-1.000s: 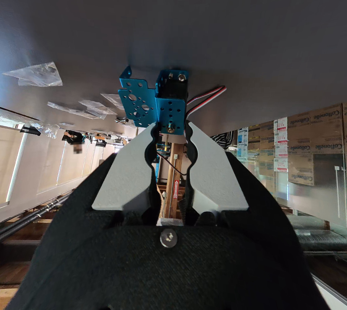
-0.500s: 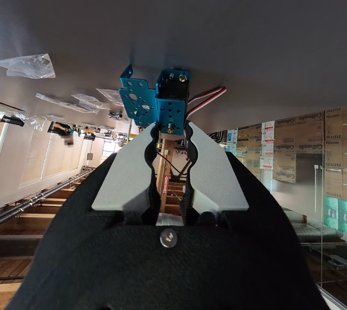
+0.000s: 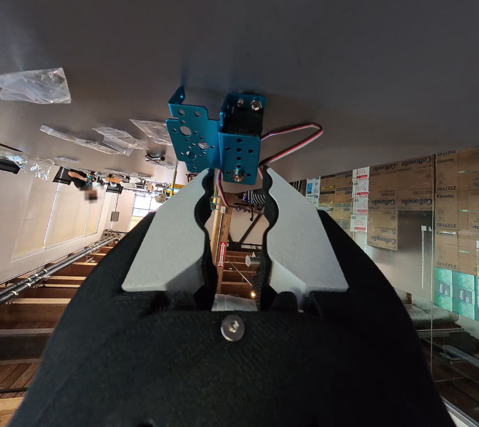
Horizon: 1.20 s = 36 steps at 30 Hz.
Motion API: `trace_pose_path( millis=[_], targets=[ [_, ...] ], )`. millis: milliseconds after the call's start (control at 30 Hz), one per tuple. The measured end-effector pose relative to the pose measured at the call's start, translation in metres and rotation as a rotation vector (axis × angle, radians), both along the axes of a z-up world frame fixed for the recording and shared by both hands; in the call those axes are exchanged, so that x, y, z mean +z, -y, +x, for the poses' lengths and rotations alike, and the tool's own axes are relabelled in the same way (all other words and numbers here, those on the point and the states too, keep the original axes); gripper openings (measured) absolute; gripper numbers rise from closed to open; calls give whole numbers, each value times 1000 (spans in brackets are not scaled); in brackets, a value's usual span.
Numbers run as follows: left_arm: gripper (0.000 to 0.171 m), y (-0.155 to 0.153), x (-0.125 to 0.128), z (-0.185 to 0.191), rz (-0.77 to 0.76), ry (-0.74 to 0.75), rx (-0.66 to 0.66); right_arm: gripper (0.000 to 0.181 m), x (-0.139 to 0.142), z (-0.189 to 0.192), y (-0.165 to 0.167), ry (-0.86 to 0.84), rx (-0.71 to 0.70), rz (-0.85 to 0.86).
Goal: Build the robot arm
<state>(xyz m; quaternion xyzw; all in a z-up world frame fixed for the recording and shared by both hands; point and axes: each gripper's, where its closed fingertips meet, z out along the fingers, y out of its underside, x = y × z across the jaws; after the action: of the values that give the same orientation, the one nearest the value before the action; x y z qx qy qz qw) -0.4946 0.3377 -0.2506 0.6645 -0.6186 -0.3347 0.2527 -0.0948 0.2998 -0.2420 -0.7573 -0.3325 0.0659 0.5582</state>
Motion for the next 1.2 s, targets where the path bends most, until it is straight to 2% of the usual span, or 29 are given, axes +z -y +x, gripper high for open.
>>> trace_pose_path(
  millis=[800,1200],
  targets=[
    [35,0,-4,3,-6,21,0,6,0,2,0,-4,-3,-4],
    [50,4,-5,7,-12,70,29,6,0,1,1,-5,5,-5]
  ],
)
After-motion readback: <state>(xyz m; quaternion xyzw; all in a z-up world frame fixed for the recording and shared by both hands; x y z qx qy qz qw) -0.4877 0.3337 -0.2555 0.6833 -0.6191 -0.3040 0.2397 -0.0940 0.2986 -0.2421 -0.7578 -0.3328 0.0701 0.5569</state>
